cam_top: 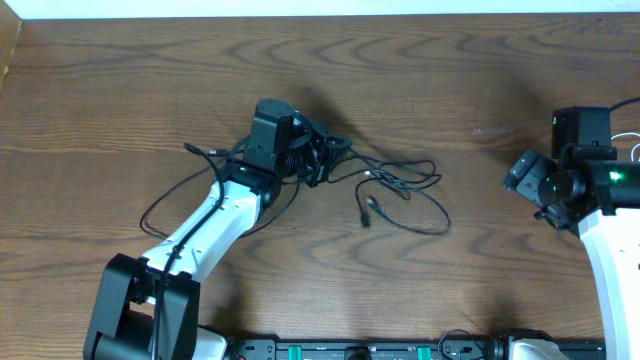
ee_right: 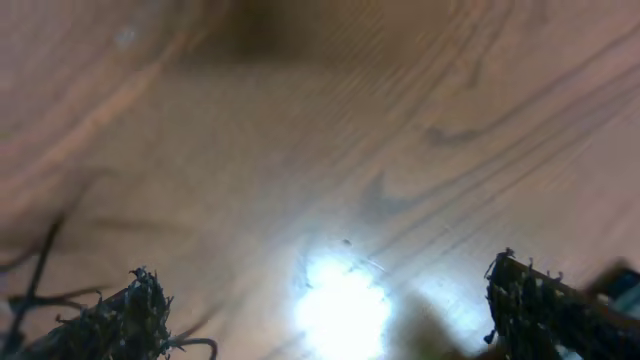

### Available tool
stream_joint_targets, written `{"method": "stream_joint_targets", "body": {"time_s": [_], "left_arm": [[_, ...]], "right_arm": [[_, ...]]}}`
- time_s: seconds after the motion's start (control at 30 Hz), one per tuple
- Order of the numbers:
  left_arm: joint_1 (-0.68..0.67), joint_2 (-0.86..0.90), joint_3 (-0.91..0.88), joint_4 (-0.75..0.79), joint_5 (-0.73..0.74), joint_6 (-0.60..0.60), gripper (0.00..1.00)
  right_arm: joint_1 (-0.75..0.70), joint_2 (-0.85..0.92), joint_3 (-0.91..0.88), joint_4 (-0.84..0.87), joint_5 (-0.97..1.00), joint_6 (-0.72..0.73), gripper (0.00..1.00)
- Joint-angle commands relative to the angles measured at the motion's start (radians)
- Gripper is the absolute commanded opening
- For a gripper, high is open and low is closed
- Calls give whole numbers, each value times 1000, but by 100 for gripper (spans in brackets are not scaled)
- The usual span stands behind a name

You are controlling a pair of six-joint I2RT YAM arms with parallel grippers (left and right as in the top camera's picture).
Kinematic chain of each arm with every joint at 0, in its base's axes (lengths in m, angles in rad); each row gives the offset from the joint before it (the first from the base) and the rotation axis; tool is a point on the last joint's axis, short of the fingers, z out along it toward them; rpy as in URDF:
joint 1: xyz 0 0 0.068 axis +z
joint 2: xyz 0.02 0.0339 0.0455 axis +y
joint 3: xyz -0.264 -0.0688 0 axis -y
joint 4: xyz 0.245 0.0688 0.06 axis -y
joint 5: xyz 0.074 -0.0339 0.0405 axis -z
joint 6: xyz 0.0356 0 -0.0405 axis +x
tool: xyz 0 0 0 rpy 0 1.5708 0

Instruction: Untangle cables

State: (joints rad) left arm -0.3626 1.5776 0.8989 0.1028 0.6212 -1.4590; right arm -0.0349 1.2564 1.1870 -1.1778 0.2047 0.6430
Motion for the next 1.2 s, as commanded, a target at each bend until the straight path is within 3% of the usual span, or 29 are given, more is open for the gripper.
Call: {"method": "stream_joint_targets", "body": {"time_s": [0.0,0.1,0.17,0.27,0.37,0.47,0.57,0.7,0.9,0.97,1.0,1.03,1.17], "left_arm": [[3,3,16,-14,-37,35,8],[3,3,16,-2,-36,75,8],[3,3,16,21,-37,114,8],[3,3,16,42,-39,127,8],[3,3,16,45,-39,127,8],[3,3,16,45,-39,127,8],[3,3,16,45,-39,127,8],[3,3,16,45,-39,127,8],[3,3,16,45,-34,127,8],[3,3,16,45,-34,127,8],[3,3,16,45,-34,127,8],[3,3,16,45,-34,127,8],[3,3,16,45,-34,127,8]], "right_arm": [[5,7,9,69,-169,-95,99],[5,7,9,159,-552,-385,98],[10,8,9,180,-769,-504,91],[36,8,8,178,-892,-521,76],[77,8,2,162,-865,-410,57],[129,10,-21,166,-802,-244,55],[188,16,-56,188,-702,-117,45],[249,45,-115,230,-584,-3,40],[274,105,-169,345,-443,45,35],[274,135,-170,372,-451,45,22],[274,146,-170,375,-471,45,8],[274,158,-170,374,-491,45,1],[274,190,-170,358,-479,36,1]]}}
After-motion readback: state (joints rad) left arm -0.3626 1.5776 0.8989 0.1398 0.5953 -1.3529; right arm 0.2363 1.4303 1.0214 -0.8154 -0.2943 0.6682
